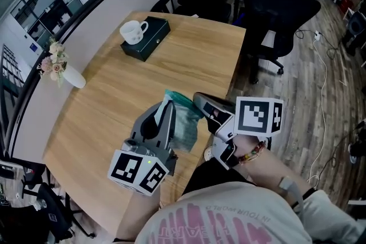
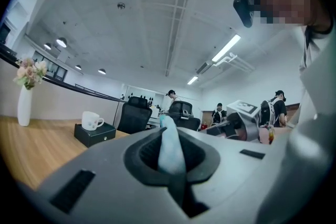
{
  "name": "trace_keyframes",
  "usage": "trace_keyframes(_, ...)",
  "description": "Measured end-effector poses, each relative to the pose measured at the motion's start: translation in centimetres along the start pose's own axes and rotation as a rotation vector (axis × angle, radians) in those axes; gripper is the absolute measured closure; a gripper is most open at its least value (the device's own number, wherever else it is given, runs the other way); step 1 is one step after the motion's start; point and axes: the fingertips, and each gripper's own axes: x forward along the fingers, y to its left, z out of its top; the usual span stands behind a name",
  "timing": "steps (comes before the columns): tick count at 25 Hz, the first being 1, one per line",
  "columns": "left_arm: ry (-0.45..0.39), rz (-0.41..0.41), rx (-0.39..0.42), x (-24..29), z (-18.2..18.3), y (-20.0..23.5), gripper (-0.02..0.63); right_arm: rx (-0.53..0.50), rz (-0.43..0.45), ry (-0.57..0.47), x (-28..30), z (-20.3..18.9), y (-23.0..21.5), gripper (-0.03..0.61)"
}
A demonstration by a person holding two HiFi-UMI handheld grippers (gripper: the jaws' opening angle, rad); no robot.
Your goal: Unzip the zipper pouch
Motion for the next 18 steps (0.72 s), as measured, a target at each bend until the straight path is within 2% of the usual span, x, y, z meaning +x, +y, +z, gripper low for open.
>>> trace_keyframes(18,-0.033,0.049,-0.015,-0.9,1.2,1.0,0.604,0.008,-0.023,-0.003,-0.8,-0.3,-0.9,0.580)
